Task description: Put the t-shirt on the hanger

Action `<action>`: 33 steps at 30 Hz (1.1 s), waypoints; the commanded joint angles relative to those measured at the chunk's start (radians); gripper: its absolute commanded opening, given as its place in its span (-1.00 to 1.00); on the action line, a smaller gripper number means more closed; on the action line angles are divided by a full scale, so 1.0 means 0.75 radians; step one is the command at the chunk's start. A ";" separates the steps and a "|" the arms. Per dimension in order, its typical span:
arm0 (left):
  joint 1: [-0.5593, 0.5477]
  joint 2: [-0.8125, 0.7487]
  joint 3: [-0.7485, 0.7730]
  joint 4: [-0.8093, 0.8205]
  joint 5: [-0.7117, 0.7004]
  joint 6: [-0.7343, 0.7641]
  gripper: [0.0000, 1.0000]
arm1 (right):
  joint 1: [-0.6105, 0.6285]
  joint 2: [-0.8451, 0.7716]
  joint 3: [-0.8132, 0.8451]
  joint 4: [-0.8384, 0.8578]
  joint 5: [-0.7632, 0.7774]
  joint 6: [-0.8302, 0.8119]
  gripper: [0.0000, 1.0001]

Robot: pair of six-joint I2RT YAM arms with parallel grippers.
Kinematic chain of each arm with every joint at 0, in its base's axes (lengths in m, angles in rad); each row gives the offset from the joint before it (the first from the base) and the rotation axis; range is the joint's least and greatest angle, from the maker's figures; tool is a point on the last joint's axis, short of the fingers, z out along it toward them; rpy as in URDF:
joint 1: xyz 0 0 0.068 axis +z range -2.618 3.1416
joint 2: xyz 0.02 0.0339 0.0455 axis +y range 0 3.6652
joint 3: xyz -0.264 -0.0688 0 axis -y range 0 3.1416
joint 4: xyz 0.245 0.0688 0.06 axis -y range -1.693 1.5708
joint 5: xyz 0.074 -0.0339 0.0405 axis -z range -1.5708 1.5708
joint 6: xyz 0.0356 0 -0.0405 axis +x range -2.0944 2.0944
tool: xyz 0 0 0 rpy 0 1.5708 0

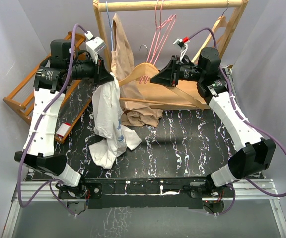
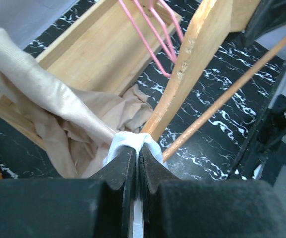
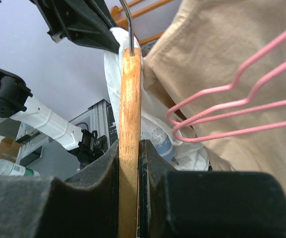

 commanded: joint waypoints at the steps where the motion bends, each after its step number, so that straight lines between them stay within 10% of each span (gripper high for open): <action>1: -0.001 0.018 0.054 0.087 -0.109 0.007 -1.00 | 0.006 0.001 0.077 -0.066 0.055 -0.026 -0.84; 13: 0.000 0.023 -0.113 0.286 0.000 -0.106 -1.00 | 0.007 -0.043 0.058 -0.065 0.053 -0.120 -0.84; 33: -0.001 0.058 0.275 0.183 0.250 -0.166 -1.00 | 0.004 -0.128 0.189 -0.091 0.057 0.041 -0.84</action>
